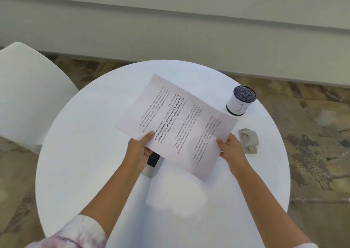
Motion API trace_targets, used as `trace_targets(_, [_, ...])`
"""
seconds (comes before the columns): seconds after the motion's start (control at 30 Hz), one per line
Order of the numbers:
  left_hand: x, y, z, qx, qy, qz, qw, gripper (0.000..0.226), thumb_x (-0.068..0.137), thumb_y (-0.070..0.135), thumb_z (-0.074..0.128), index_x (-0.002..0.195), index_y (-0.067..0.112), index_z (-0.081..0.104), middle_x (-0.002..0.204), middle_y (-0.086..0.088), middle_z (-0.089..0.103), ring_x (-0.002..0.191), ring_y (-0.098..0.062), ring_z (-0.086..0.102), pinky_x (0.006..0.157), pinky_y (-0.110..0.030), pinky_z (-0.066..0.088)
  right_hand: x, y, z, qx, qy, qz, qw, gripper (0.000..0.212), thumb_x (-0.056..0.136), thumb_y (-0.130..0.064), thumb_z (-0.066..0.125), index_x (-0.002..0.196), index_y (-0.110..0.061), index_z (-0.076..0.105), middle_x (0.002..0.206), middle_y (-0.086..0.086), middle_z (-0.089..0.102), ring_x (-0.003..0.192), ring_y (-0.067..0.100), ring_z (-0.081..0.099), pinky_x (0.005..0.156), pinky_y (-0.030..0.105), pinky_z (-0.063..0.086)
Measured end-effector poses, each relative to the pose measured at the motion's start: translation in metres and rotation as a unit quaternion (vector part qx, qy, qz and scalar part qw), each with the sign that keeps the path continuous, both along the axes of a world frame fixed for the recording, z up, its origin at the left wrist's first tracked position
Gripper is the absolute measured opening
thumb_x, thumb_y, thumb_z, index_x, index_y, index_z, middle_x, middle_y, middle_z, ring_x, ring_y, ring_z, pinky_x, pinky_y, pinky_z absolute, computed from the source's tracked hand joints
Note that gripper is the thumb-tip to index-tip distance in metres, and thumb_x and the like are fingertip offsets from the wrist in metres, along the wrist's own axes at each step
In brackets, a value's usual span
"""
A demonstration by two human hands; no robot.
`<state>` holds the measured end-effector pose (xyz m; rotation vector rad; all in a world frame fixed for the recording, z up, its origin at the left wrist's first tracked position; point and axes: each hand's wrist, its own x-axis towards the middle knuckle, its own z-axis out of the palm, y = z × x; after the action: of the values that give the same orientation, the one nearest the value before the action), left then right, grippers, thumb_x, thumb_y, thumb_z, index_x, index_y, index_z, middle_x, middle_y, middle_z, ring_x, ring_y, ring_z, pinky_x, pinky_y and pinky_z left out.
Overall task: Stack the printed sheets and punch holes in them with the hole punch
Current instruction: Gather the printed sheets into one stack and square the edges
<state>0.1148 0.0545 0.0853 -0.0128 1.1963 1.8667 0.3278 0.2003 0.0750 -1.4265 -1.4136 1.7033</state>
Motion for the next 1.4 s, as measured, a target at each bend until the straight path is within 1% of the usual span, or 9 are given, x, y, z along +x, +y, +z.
trace_targets(0.27, [-0.061,-0.027,-0.009,-0.015,0.062,-0.143,0.988,0.046,0.089,0.028,0.053,0.129,0.006,0.051,0.120,-0.009,0.063,0.103,-0.019,0.063,0.078,-0.030,0.056,0.025,0.006,0.001,0.024,-0.042,0.042,0.998,0.026,0.093,-0.010,0.049,0.119,-0.016,0.051,0.117,0.005,0.064,0.108,0.027,0.061,0.093,0.053,0.049])
trace_targets(0.4, [-0.064,-0.034,-0.010,-0.087,0.126,-0.297,0.943,0.084,0.055,0.053,0.081,0.122,0.007,0.058,0.119,-0.013,0.064,0.107,-0.028,0.062,0.082,-0.037,0.055,0.033,0.008,0.011,0.028,-0.010,0.083,0.996,0.025,0.094,-0.007,0.046,0.110,-0.024,0.056,0.114,0.002,0.065,0.108,0.025,0.061,0.092,0.046,0.050])
trace_targets(0.5, [-0.051,-0.023,-0.002,-0.107,0.155,-0.289,0.939,0.094,0.039,0.051,0.088,0.118,0.008,0.060,0.112,-0.008,0.068,0.101,-0.024,0.066,0.075,-0.030,0.056,0.032,0.009,0.016,0.052,-0.005,0.092,0.994,0.024,0.095,-0.006,0.045,0.108,-0.022,0.057,0.110,0.002,0.066,0.107,0.026,0.061,0.095,0.048,0.048])
trace_targets(0.67, [-0.018,-0.009,0.008,-0.077,0.210,-0.179,0.958,0.044,0.065,0.032,0.075,0.104,0.012,0.066,0.100,-0.005,0.072,0.091,-0.024,0.068,0.078,-0.040,0.056,0.031,0.010,0.026,0.086,0.016,0.062,0.994,0.044,0.087,0.016,0.036,0.100,-0.020,0.058,0.103,0.005,0.064,0.103,0.025,0.058,0.095,0.045,0.046])
trace_targets(0.8, [0.010,-0.005,0.005,-0.092,0.239,-0.165,0.952,0.009,0.081,0.017,0.070,0.089,0.018,0.066,0.075,0.007,0.073,0.068,-0.010,0.067,0.048,-0.023,0.050,0.037,0.010,0.024,0.087,0.010,0.038,0.995,0.046,0.082,0.019,0.036,0.100,-0.018,0.056,0.104,0.013,0.061,0.106,0.030,0.056,0.098,0.049,0.044])
trace_targets(0.93, [0.026,-0.009,-0.005,-0.122,0.243,-0.170,0.947,0.014,0.087,0.010,0.060,0.099,0.015,0.066,0.085,-0.001,0.070,0.077,-0.016,0.065,0.050,-0.016,0.048,0.042,0.008,0.018,0.091,-0.005,0.029,0.995,0.046,0.072,-0.006,0.048,0.117,-0.012,0.051,0.117,0.020,0.057,0.115,0.036,0.053,0.098,0.052,0.045])
trace_targets(1.1, [0.031,-0.009,-0.006,-0.116,0.239,-0.172,0.949,0.024,0.089,0.008,0.056,0.113,0.007,0.059,0.091,-0.006,0.067,0.071,-0.009,0.065,0.052,-0.017,0.050,0.041,0.009,0.017,0.110,-0.022,0.011,0.994,0.050,0.068,-0.010,0.045,0.118,-0.011,0.051,0.112,0.019,0.060,0.107,0.033,0.057,0.093,0.049,0.049])
trace_targets(1.27, [0.035,-0.012,-0.015,-0.122,0.230,-0.180,0.949,0.030,0.089,0.007,0.056,0.118,0.012,0.055,0.108,-0.012,0.065,0.101,-0.026,0.061,0.089,-0.042,0.051,0.036,0.007,0.009,0.100,-0.028,0.007,0.995,0.032,0.084,0.009,0.044,0.106,-0.012,0.053,0.092,0.002,0.061,0.094,0.024,0.056,0.080,0.032,0.047])
trace_targets(1.4, [0.034,-0.011,-0.018,-0.126,0.235,-0.172,0.948,0.023,0.090,0.008,0.054,0.112,0.016,0.055,0.095,-0.002,0.064,0.086,-0.015,0.060,0.063,-0.018,0.053,0.036,0.009,0.006,0.101,-0.026,-0.011,0.994,0.034,0.086,0.008,0.044,0.111,-0.011,0.054,0.099,0.006,0.062,0.099,0.024,0.057,0.080,0.028,0.045])
